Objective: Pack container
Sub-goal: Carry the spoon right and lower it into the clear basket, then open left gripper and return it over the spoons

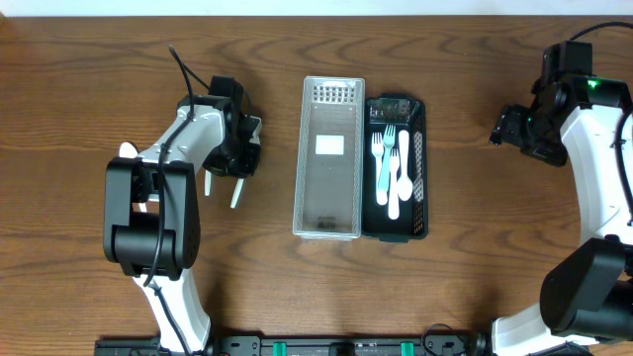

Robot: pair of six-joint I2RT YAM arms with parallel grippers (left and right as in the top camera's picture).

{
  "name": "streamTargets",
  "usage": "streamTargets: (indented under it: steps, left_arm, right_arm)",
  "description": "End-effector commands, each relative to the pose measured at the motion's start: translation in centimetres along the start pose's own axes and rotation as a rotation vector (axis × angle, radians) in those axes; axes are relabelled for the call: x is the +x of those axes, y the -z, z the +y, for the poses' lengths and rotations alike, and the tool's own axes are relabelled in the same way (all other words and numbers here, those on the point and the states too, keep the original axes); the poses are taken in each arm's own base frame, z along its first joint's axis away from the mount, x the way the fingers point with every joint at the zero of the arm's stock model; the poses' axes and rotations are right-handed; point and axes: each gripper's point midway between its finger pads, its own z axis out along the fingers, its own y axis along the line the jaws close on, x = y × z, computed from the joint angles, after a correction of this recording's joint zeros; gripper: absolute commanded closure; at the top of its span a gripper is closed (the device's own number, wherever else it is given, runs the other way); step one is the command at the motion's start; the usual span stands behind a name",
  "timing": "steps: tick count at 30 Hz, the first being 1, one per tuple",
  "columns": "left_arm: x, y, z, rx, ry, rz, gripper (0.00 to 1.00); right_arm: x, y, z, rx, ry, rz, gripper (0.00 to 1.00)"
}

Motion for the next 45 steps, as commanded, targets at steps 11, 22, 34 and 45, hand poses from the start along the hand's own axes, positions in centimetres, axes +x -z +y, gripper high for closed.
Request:
streamTargets:
  steps: [11,22,34,45]
  left_arm:
    - [-1.7,17.8,-8.3,-0.060,0.000,-0.339,0.94]
    - [-0.9,16.1,-18.2,0.056,0.112,-0.350,0.94]
    - [-1.7,5.8,-17.8,-0.041,0.133,-0.124,0.94]
    - [-2.0,10.6,-18.2,-0.020,-0.036,-0.209,0.45]
  right_arm:
    - [-0.1,0.0,-0.2,0.006,0.009,-0.005,0.20]
    - [-0.1,0.0,0.2,-0.016,0.009,0.000,0.20]
    - [-0.1,0.0,0.2,-0.016,0.009,0.000,0.20]
    - [0.0,0.0,0.2,-0.015,0.009,0.003,0.20]
